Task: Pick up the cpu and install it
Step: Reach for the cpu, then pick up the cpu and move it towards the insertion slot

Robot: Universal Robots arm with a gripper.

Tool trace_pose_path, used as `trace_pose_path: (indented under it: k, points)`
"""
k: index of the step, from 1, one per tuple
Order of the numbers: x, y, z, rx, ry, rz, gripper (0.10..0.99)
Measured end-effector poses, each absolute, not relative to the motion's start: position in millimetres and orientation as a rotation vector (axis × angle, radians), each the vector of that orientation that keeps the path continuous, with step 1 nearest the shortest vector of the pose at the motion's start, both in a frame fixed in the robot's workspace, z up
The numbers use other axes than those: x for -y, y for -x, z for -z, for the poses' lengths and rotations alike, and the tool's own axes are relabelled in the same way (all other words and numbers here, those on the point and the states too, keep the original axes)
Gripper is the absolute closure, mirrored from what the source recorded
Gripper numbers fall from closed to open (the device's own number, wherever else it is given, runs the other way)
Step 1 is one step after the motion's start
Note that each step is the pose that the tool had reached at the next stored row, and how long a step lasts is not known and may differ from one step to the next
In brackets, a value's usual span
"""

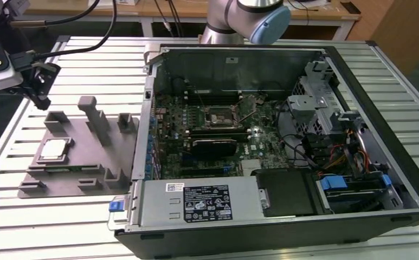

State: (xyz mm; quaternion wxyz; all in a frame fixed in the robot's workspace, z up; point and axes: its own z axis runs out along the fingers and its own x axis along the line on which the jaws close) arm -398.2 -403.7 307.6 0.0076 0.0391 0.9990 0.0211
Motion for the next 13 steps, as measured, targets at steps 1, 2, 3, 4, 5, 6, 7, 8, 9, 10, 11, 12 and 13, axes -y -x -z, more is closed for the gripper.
trace_pose_path:
  k: [1, 2, 3, 4, 5, 6, 7, 8, 9, 10, 11, 12, 13]
  points:
    - [403.9, 399.2, -307.5, -3.123, -0.122, -0.066, 0.98]
    - [404.0, 400.0, -307.5, -3.123, -0.122, -0.066, 0.98]
    - [404.1, 400.5, -307.4, -3.123, -0.122, -0.066, 0.98]
    - [404.2, 401.0, -307.3, -3.123, -0.122, -0.066, 0.98]
    - [404.2, 401.0, -307.3, -3.123, -0.122, -0.066, 0.98]
    - [404.2, 401.0, -307.3, -3.123, -0.122, -0.066, 0.98]
    - [404.1, 401.0, -307.3, -3.123, -0.122, -0.066, 0.98]
    - [404.2, 401.1, -307.3, -3.123, -0.122, -0.066, 0.98]
    - [404.2, 401.1, -307.3, -3.123, -0.122, -0.066, 0.98]
    - [404.2, 401.1, -307.3, -3.123, -0.122, -0.066, 0.98]
    - [404.2, 401.1, -307.3, -3.123, -0.123, -0.066, 0.98]
    - [404.2, 401.1, -307.3, -3.123, -0.123, -0.066, 0.98]
    - [404.2, 401.1, -307.3, -3.123, -0.123, -0.066, 0.98]
